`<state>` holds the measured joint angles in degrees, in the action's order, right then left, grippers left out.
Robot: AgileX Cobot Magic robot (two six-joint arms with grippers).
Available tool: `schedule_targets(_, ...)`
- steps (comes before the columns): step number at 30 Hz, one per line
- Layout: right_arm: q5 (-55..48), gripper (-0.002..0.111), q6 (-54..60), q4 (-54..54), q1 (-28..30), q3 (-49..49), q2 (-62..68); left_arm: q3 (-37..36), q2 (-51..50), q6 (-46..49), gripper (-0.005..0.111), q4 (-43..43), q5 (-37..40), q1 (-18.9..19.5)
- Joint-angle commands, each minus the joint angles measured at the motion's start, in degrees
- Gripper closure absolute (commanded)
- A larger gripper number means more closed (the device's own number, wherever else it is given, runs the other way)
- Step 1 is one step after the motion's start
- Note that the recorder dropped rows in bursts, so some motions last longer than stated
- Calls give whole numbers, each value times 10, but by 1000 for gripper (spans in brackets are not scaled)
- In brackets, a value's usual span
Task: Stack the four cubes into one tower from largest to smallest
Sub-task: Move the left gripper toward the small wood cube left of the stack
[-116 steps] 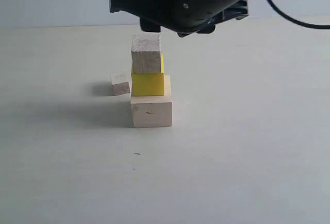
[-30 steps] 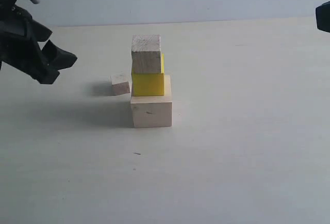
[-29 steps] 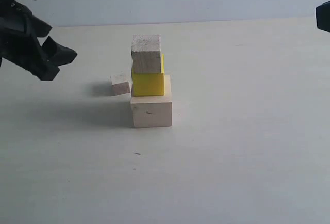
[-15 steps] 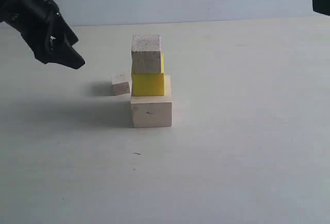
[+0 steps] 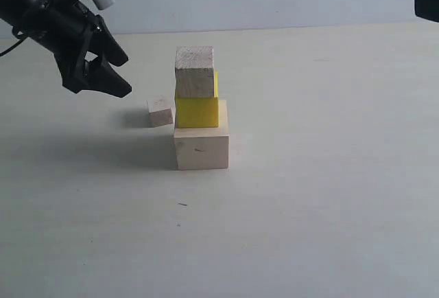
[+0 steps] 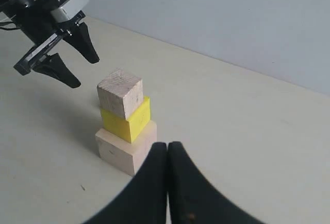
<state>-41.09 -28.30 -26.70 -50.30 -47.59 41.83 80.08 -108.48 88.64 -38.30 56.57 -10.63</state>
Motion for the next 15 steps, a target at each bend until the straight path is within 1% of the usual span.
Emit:
schedule_targets(1, 6, 108, -4, -2, -1, 3, -4, 5, 1, 2, 39, -13, 2, 1)
schedule_targets(7, 6, 108, -4, -2, -1, 3, -4, 5, -2, 1, 39, -13, -2, 1)
schedule_targets(15, 6, 108, -4, -2, -1, 3, -4, 5, -24, 7, 39, -21, -63, -2)
